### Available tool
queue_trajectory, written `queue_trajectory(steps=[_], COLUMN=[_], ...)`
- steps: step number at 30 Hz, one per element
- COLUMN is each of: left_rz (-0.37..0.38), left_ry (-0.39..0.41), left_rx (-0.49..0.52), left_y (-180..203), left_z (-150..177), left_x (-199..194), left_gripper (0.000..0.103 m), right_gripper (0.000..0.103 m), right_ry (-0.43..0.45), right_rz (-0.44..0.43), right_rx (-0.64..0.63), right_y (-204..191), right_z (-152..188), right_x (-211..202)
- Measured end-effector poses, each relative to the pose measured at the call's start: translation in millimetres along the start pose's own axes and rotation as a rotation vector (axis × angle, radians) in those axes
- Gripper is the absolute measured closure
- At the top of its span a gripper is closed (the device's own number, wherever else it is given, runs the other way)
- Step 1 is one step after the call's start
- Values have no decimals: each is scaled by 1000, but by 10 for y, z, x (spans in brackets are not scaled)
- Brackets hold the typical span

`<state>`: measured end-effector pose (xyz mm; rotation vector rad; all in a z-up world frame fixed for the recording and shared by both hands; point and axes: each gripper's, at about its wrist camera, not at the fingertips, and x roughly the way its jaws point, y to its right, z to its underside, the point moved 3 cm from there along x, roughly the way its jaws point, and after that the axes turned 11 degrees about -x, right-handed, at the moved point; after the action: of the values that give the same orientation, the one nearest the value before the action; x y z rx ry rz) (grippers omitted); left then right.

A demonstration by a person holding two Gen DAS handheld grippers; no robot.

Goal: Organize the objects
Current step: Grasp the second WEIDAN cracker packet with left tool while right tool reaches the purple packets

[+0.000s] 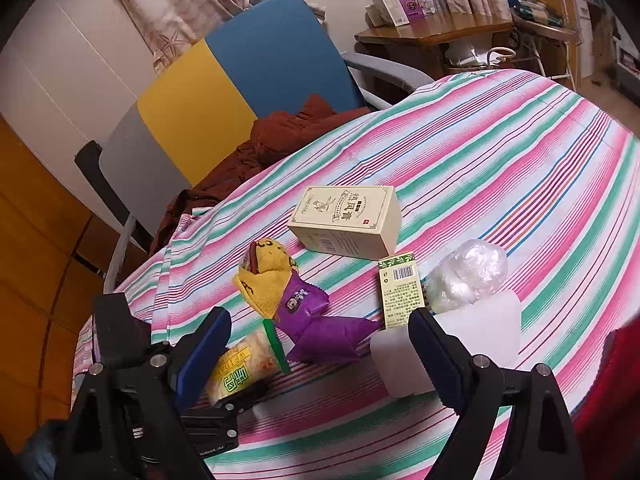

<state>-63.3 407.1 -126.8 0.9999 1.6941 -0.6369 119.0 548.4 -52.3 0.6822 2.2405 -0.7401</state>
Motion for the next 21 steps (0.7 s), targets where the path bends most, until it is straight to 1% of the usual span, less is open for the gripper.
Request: queue_trajectory(steps=[3, 5, 9, 11, 14, 15, 16, 17, 18, 20, 21], left_rz=[0, -7, 7, 16, 10, 15, 21, 26, 34, 48, 52], left_ry=[15, 32, 64, 86, 121, 127, 136, 145, 152, 165, 168], left_rx=[-50, -79, -162, -179, -187, -189, -191, -198, -208, -219, -225], left_y=[-9, -1, 14, 60, 152, 201, 211, 191, 180, 162, 174], left_z=[121, 240, 525, 693, 954, 987, 1032, 1029, 1051, 1087, 1099], left_x=[-69, -124, -262, -323, -430, -428, -438, -444, -451, -493, -500], left_gripper=[55, 55, 55, 55, 55, 55, 55, 55, 55, 55, 55], right_gripper=[12, 12, 12, 14, 18, 19, 24, 32, 35, 46, 49], right_ry=[2, 3, 2, 3, -1, -8, -12, -18, -33, -59, -74], right_rz=[6, 5, 4, 6, 1, 5, 7, 8, 15, 24, 31], right_rx=[0, 3, 2, -7, -30, -40, -46, -54, -71, -90, -121], right_y=[14, 18, 19, 1, -51, -67, -77, -88, -111, -148, -198], right_z=[-2, -1, 1, 1, 5, 11, 17, 22, 24, 35, 34], right_x=[-1, -4, -3, -7, 15, 30, 39, 55, 92, 157, 198])
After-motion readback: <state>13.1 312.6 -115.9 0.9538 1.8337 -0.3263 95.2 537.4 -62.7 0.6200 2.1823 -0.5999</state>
